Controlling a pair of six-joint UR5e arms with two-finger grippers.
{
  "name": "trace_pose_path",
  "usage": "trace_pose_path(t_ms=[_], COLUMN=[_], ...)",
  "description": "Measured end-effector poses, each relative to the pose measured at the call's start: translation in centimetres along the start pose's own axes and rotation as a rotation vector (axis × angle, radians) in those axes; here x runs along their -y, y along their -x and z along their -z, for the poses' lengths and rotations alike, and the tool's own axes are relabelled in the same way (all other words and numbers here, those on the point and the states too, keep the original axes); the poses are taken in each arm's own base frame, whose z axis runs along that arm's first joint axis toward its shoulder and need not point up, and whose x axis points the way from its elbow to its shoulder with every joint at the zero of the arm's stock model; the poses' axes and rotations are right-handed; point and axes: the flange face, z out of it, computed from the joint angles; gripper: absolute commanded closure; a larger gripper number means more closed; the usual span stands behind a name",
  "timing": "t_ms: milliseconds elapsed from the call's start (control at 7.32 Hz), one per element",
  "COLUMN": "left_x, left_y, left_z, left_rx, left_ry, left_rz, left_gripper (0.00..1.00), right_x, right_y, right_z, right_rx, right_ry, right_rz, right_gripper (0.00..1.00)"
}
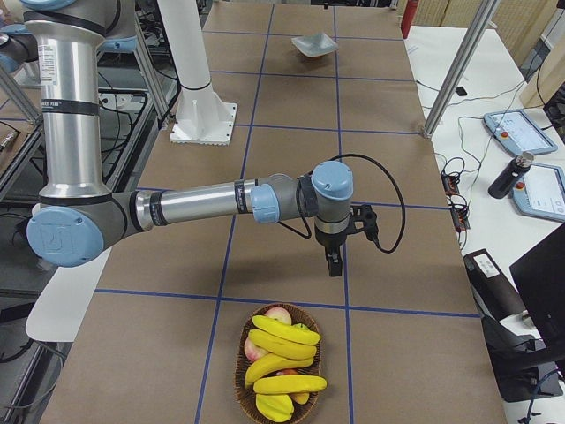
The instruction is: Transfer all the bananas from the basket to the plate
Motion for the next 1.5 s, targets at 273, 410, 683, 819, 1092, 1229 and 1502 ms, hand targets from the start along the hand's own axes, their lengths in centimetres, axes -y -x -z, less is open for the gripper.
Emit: trace_pose_path(t_ms=[273, 410, 683, 819, 1092, 1229, 1502], left_x=[-0.6, -0.8, -1.5, -1.7, -1.8, -1.8, -1.8], left_y=[0.0, 0.1, 0.5, 0.6, 0.4, 0.3, 0.2], left_z=[0.2, -0.2, -0.8, -0.9, -0.7, -0.7, -0.6], left_rx=[-0.007, -0.016, -0.029, -0.032, -0.035, -0.036, -0.037], left_ry=[-0.01, -0.004, -0.004, -0.005, -0.01, -0.01, -0.012], left_rz=[-0.007, -0.005, -0.006, -0.011, -0.019, -0.019, -0.019], left_gripper=[0.0, 0.0, 0.0, 0.0, 0.0, 0.0, 0.01], right_x=[-0.5, -0.6, -0.6, -0.6, -1.4, -2.0, -2.3], right_y=[-0.1, -0.2, -0.6, -0.8, -1.2, -1.2, -1.0], right_z=[-0.2, -0.2, -0.8, -1.1, -1.7, -2.0, -2.2], right_rx=[0.002, 0.001, -0.004, -0.003, 0.01, 0.028, 0.048], right_ry=[0.009, 0.01, 0.019, 0.014, -0.001, 0.001, 0.004], right_rz=[-0.008, -0.007, -0.011, -0.002, 0.012, 0.01, 0.013], right_gripper=[0.0, 0.0, 0.0, 0.0, 0.0, 0.0, 0.0])
